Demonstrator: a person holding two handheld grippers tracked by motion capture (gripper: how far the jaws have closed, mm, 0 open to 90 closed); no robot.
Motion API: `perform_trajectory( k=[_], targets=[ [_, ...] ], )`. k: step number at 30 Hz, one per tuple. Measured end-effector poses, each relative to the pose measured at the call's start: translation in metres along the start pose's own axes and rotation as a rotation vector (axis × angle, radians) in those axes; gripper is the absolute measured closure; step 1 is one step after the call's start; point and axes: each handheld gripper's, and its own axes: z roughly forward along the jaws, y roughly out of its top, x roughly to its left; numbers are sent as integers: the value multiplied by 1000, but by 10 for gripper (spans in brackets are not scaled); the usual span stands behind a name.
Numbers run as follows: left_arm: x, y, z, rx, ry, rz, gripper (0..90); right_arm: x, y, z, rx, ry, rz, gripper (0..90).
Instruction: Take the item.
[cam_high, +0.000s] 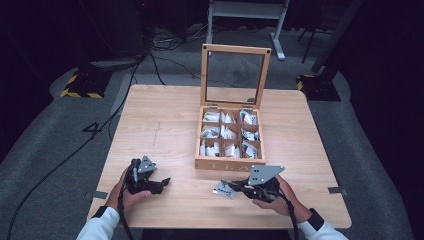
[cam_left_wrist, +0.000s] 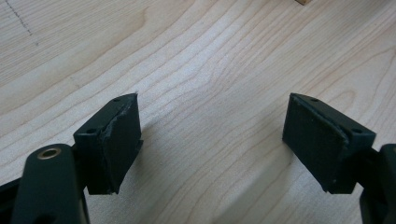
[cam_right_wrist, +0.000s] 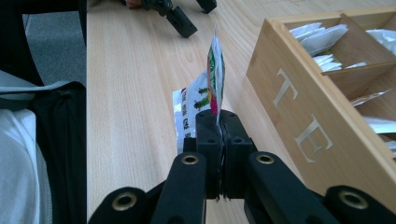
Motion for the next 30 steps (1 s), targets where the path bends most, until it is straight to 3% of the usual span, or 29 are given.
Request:
perform_trajectory(
  k=[11,19,25,28,30],
  targets=[
    [0,0,0,1,0,3,197,3,-9,11,72,53,6,879],
    [0,0,0,-1,2,0,197,1,-16,19,131,60,21,871],
    [-1,0,0,-1,2,2,197,-3,-20,21,147,40,36,847],
    [-1,0,0,-1,2,2,197,-6,-24,22,154,21,50,786],
    [0,0,0,1,0,3,197,-7,-27,22,163,-16,49,714]
  ],
)
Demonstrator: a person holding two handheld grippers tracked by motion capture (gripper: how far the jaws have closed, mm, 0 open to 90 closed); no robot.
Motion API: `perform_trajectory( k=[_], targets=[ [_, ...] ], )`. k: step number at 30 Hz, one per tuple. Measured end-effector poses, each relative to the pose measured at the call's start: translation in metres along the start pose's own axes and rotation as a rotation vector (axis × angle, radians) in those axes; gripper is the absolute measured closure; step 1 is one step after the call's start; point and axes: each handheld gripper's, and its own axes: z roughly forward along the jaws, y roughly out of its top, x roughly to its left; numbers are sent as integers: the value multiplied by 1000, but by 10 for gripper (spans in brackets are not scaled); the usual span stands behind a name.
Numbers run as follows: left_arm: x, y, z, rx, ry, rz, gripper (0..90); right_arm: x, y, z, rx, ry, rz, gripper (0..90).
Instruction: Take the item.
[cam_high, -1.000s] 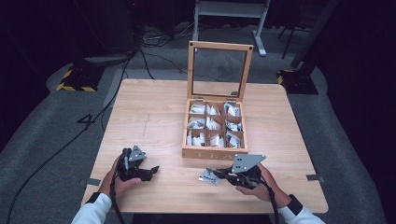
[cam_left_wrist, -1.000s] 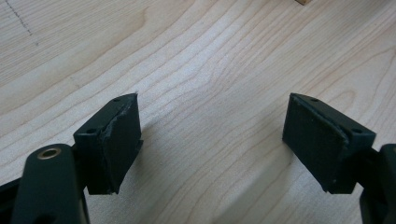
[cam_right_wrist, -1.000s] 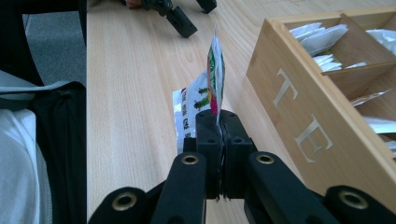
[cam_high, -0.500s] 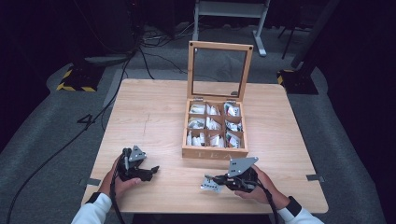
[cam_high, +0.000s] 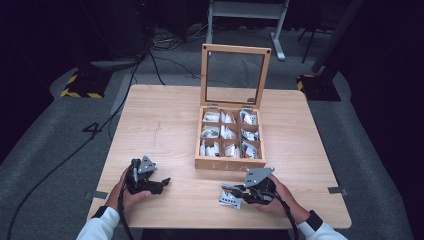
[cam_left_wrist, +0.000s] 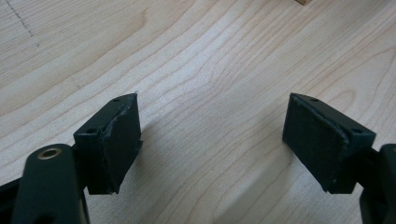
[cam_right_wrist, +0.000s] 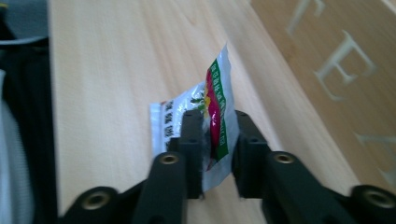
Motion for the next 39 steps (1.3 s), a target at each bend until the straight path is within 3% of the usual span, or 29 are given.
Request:
perform_trajectory(
  k=[7,17,19,27,28,30,34,37,39],
  targets=[
    [0,0,0,-1,0,-3,197,-7,-2,-6,-23,-55,13,618],
    [0,0,0,-2,5,8,197,-13,-2,-18,-50,-51,-1,458],
    [-1,0,0,-2,1,-9,197,-13,-1,-22,-58,-68,-8,367],
    [1,3,0,18,-11,10,195,-17,4,-39,-133,-92,-7,335],
    [2,5,0,33,-13,11,194,-21,6,-48,-153,-127,-1,339],
    [0,9,1,59,2,36,192,-25,7,-56,-180,-148,14,351],
    [-1,15,2,65,12,58,188,-38,9,-69,-217,-215,57,356],
    [0,19,2,55,-8,52,188,-47,9,-74,-225,-253,77,355],
    [0,24,4,36,-38,88,192,-62,5,-78,-218,-295,120,346]
  ],
)
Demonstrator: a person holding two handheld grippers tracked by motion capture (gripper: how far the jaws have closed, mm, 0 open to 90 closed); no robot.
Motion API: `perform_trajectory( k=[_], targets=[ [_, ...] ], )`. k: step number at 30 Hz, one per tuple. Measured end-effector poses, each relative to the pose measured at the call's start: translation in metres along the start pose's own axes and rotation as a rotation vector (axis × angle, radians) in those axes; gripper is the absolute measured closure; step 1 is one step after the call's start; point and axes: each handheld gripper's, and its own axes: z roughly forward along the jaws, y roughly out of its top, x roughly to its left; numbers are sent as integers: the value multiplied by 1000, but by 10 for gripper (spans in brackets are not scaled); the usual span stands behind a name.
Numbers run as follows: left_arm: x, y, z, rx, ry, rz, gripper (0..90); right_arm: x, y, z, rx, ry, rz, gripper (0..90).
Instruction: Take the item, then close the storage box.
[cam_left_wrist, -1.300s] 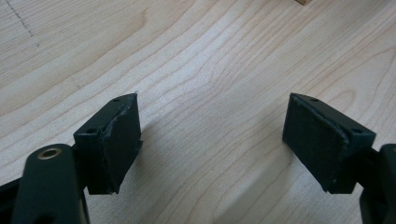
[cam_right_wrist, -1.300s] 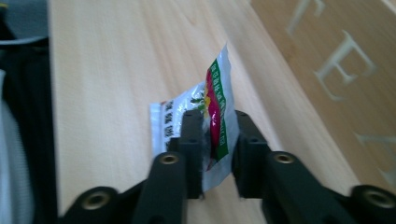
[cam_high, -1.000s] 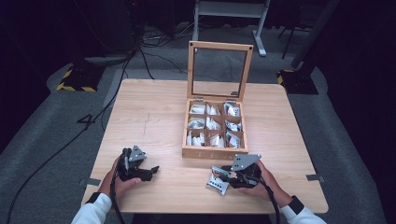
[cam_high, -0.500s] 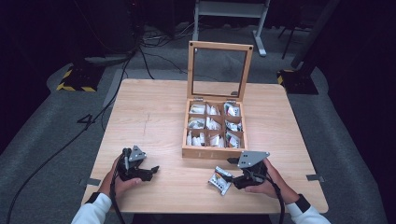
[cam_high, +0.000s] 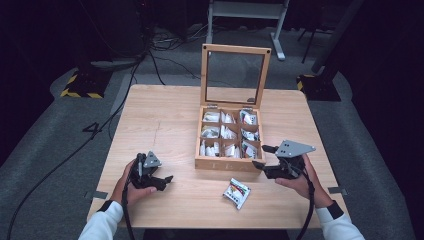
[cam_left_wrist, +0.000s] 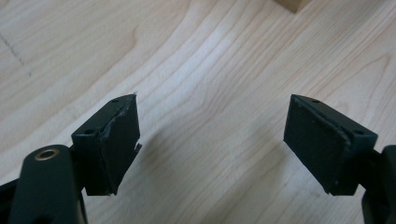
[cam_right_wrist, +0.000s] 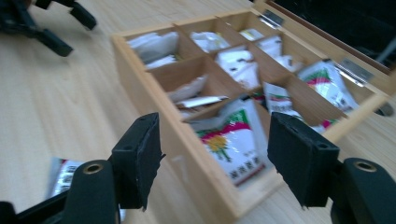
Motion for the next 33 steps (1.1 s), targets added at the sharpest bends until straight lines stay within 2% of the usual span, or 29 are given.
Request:
perform_trajectory(
  k=[2,3,5,7,11,14,16,19,21,25,33],
  targets=[
    [1,3,1,-8,-14,-1,187,-4,-1,0,4,-7,10,341],
    [2,9,2,-16,-17,1,191,-14,-3,0,8,-24,44,329],
    [3,16,3,-34,-28,3,188,-22,-4,1,9,-40,59,322],
    [3,21,3,-42,-26,8,188,-29,-5,3,17,-78,82,318],
    [3,34,3,-64,-5,28,194,-39,-6,3,8,-93,113,318],
    [4,44,3,-84,15,21,206,-45,-6,4,11,-122,110,315],
    [5,51,5,-95,4,13,204,-50,-6,5,15,-118,118,320],
    [6,64,8,-106,6,19,204,-56,-6,9,44,-148,100,324],
    [7,74,12,-112,12,27,201,-62,-6,12,65,-156,116,326],
    [13,94,20,-123,24,28,206,-73,-3,15,71,-173,145,330],
    [32,133,34,-158,37,-32,210,-94,10,24,56,-184,208,331]
  ],
)
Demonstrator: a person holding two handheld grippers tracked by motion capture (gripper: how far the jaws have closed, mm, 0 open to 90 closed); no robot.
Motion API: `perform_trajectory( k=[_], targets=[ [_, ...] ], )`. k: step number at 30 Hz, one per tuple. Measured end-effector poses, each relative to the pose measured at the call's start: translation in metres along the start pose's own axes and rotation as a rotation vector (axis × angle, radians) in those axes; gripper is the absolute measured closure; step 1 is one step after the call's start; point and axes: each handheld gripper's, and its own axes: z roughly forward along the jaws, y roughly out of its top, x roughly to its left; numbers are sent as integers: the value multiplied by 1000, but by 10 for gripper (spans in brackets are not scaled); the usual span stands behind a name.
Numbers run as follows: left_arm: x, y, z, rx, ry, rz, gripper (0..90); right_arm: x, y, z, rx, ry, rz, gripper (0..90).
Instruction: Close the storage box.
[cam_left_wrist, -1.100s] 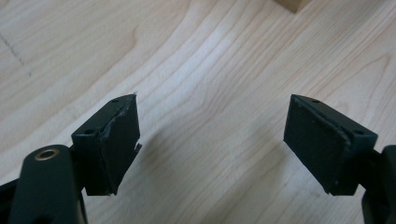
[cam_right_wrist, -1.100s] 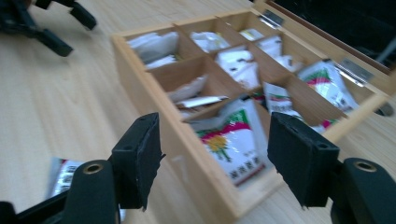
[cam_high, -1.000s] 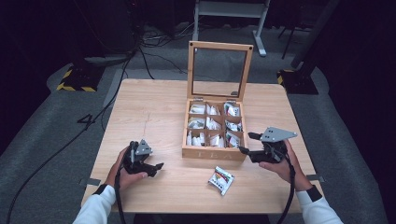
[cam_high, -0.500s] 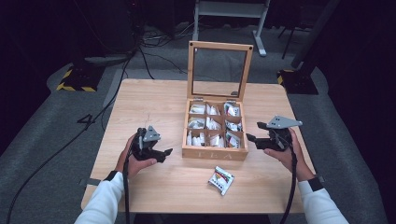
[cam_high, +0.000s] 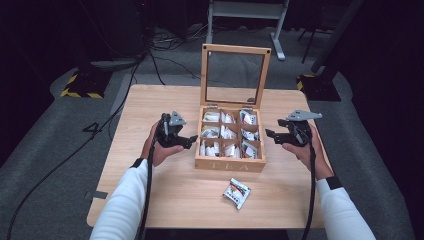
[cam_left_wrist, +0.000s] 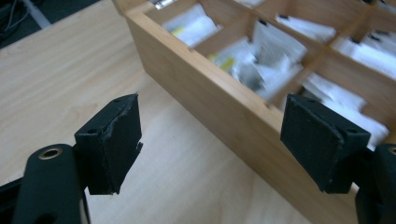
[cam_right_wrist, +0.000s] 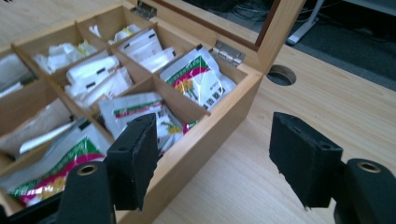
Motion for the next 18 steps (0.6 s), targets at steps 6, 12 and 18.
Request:
perform_trajectory(
  k=[6,12,18],
  targets=[
    [10,24,19,-8,21,-44,216,-10,13,15,-10,-6,53,336],
    [18,41,38,1,41,-45,220,-20,23,31,-3,-20,88,337],
    [29,50,49,18,65,-73,226,-29,32,48,15,-37,114,344]
  ],
)
